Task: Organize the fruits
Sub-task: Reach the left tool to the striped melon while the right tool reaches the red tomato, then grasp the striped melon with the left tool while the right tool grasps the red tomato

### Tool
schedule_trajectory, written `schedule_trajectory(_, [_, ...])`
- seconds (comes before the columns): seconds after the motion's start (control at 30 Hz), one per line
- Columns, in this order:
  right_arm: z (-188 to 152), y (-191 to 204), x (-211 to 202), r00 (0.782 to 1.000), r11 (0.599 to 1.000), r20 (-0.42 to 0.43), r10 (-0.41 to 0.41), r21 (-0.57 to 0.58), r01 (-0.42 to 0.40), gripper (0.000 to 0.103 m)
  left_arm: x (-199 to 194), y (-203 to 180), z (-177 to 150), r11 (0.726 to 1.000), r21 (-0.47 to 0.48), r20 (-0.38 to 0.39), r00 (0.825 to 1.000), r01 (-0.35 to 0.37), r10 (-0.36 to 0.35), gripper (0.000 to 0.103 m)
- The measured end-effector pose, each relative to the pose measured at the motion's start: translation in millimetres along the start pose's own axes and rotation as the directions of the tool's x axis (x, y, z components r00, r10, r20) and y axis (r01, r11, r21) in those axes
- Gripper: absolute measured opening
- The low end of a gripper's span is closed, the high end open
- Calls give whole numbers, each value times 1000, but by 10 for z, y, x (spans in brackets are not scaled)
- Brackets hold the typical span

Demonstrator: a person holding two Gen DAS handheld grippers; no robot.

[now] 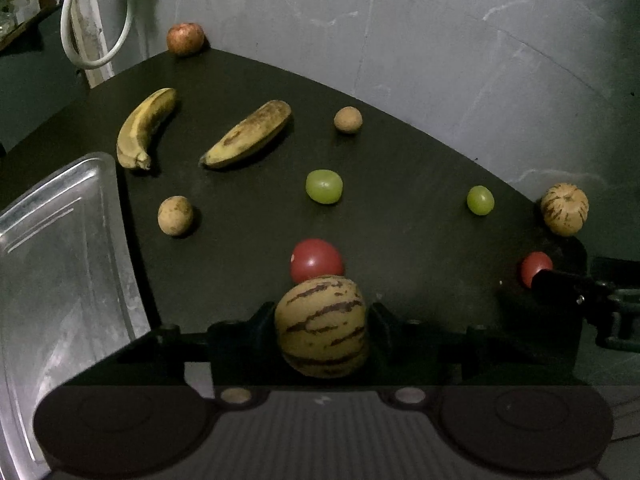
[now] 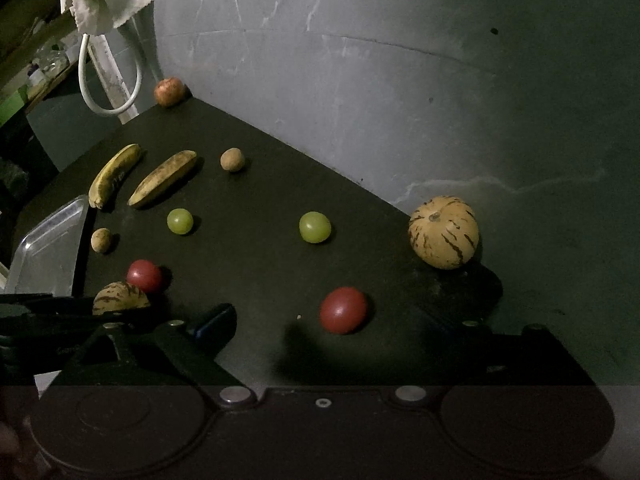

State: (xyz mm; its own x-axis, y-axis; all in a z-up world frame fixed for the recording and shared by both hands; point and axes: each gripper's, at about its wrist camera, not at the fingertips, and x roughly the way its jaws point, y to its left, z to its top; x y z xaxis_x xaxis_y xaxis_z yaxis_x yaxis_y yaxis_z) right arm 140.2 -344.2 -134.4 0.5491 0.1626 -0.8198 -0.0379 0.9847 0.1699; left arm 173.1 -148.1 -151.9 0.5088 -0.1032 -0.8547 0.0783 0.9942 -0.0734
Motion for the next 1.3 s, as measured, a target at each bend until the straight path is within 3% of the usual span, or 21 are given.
schedule_trajectory(0.2, [26,-18,107,1000,999,-8,-5,-36,5,85,-10,2,-16,1000,-13,5,1000,-2,2,53])
schedule_trajectory(0.5, [20,-71,346,998,994,-45,-40,-108,34,46,-18,8,-24,1000,-25,7,1000,5,-5,53])
schedule_trajectory(0.67, [27,-47,382,998,990,-55,-26,-139,18,33,-15,8,-33,999,-31,8,1000,6,-6,53])
schedule_trajectory(1.3, [118,370,-53,999,987,2,52,-154,-51,32,-381,261,-1,997,-77,84,996,20,-14,53])
